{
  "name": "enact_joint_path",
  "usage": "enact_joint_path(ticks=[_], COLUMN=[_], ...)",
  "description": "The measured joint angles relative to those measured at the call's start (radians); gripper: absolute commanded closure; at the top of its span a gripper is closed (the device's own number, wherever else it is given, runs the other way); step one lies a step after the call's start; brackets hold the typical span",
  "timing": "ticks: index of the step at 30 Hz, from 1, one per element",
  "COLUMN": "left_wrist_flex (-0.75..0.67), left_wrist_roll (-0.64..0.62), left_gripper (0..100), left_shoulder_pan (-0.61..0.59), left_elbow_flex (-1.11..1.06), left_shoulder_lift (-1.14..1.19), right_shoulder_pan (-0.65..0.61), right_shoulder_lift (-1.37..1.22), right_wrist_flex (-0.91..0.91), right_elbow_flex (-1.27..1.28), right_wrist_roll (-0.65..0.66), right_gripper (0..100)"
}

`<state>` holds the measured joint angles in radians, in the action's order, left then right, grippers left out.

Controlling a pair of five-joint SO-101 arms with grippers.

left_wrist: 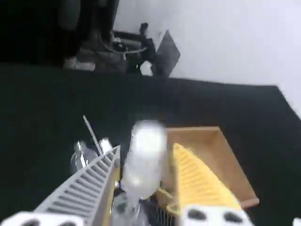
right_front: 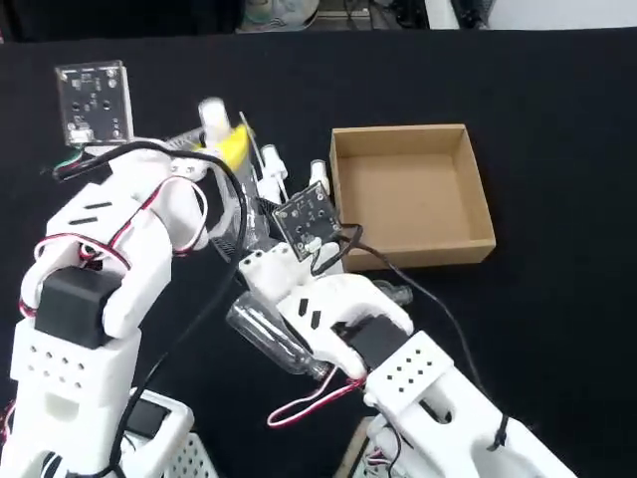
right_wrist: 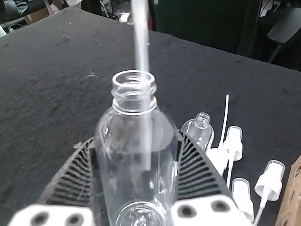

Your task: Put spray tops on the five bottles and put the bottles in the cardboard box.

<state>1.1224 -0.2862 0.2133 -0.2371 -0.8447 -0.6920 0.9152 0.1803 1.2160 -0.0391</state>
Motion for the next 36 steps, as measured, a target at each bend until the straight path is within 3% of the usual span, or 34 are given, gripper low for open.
enact_joint_path(ticks=[9,24,31,36], left_wrist_flex=[0.109,0.137,-0.172,-0.371], left_wrist_roll=[0.003,0.000,0.123,0.049], left_gripper=[79,79,79,79], left_shoulder_pan=[-0.029,-0.345,-0.500,-0.500], left_elbow_flex=[0.000,0.005,-0.448,-0.733], left_shoulder_lift=[0.000,0.000,0.002,0.003], right_shoulder_pan=[0.000,0.017,0.104,0.118], right_shoulder_lift=[0.000,0.000,0.000,0.000], right_wrist_flex=[0.000,0.000,0.061,0.235], right_elbow_flex=[0.000,0.012,0.012,-0.046], right_wrist_roll=[0.000,0.000,0.000,0.000], right_gripper=[98.7,98.7,98.7,98.5])
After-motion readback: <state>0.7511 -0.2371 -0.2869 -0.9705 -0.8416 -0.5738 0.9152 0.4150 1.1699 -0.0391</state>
